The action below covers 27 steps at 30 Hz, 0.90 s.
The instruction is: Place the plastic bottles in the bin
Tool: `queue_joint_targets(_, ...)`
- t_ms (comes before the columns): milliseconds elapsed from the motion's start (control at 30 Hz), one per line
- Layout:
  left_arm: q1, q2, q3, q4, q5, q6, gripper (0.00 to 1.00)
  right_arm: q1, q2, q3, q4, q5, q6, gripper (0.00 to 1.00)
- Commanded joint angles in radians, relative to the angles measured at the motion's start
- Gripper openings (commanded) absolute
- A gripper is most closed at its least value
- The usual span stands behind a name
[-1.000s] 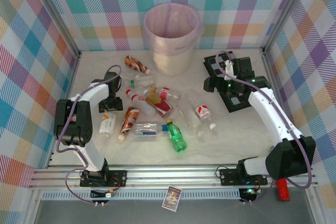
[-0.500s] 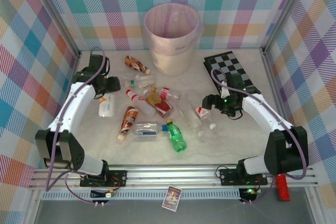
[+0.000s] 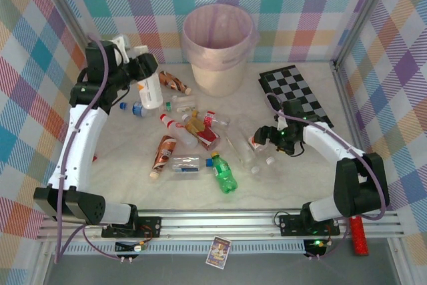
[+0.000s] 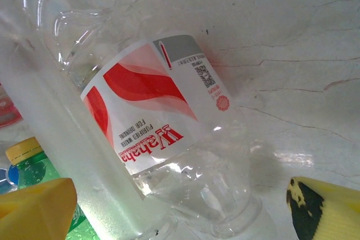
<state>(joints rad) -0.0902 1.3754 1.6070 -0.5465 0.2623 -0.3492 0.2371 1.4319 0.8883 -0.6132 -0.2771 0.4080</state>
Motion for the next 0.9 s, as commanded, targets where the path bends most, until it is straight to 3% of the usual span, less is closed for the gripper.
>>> queue_joint_targets(0, -0.01, 0.03, 0.036, 0.228, 0.115, -0.131, 0.22, 0.012, 0.023, -0.017, 0.051, -0.041, 0.031, 0.95)
queue_joint_targets(167, -0.042, 0.083, 0.03, 0.607, 0.135, -0.244, 0.12, 0.03, 0.041, -0.016, 0.062, -0.04, 0.032, 0.95)
queue_joint_targets(233, -0.062, 0.125, 0.034, 0.748, 0.127, -0.244, 0.02, 0.035, 0.041, -0.018, 0.07, -0.04, 0.038, 0.95)
queue_joint_targets(333, -0.106, 0.203, 0.045, 0.93, 0.085, -0.207, 0.0, 0.043, 0.04, -0.02, 0.082, -0.038, 0.047, 0.95)
queue_joint_targets(500, -0.166, 0.351, 0.149, 0.992, -0.006, -0.115, 0.0, 0.052, 0.029, -0.021, 0.095, -0.038, 0.066, 0.95)
queue_joint_targets(733, -0.209, 0.512, 0.244, 1.155, -0.076, -0.138, 0.0, 0.06, 0.018, -0.028, 0.083, -0.032, 0.061, 0.95)
queue_joint_targets(867, -0.237, 0.617, 0.431, 0.971, -0.097, -0.069, 0.0, 0.062, 0.01, -0.034, 0.079, -0.025, 0.06, 0.95)
